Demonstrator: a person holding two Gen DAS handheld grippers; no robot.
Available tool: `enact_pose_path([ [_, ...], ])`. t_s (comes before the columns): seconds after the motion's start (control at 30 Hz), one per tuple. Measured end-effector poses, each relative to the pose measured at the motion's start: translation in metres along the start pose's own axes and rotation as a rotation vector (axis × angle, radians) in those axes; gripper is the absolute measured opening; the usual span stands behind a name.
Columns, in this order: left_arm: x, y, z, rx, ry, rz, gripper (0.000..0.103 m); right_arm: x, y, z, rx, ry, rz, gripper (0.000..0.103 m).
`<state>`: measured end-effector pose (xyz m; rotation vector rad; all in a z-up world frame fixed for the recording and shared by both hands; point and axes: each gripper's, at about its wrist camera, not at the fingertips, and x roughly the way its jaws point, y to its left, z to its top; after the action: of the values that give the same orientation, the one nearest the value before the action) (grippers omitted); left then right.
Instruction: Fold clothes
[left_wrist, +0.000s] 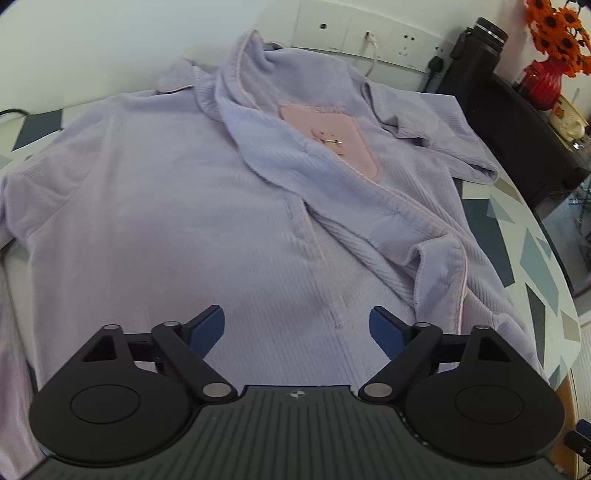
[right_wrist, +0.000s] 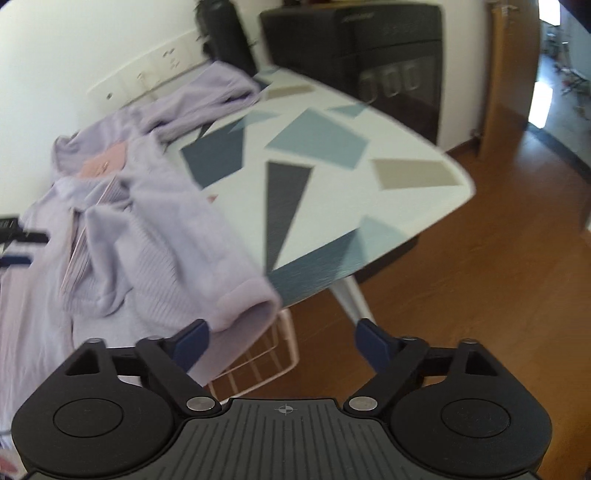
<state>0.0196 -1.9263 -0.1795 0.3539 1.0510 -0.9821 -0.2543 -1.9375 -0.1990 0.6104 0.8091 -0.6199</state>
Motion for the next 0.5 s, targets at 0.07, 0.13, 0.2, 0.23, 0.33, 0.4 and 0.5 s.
enact_pose_path([
  [0.07,-0.011,0.001,-0.013,-0.033,-0.016,0.045,0.09,-0.015,-0.008,0.001,-0.015,-0.051,-0.014,0.101],
  [0.13,-0.022,0.003,-0.025,-0.066,-0.033,0.09,0.093,-0.031,-0.014,0.003,-0.046,-0.093,-0.032,0.102],
  [0.2,-0.031,0.004,-0.04,-0.104,-0.052,0.105,0.097,-0.044,-0.017,0.008,-0.073,-0.123,-0.047,0.102],
  [0.23,-0.036,0.005,-0.048,-0.127,-0.063,0.112,0.099,-0.05,-0.019,0.011,-0.085,-0.14,-0.051,0.102],
  [0.33,-0.038,0.008,-0.07,-0.177,-0.057,0.137,0.1,-0.064,-0.022,0.021,-0.117,-0.18,-0.053,0.102],
  [0.4,-0.034,0.009,-0.085,-0.2,-0.049,0.155,0.1,-0.067,-0.022,0.029,-0.139,-0.187,-0.038,0.102],
  [0.5,-0.024,0.014,-0.102,-0.237,-0.041,0.187,0.1,-0.062,-0.017,0.043,-0.201,-0.194,0.014,0.102],
])
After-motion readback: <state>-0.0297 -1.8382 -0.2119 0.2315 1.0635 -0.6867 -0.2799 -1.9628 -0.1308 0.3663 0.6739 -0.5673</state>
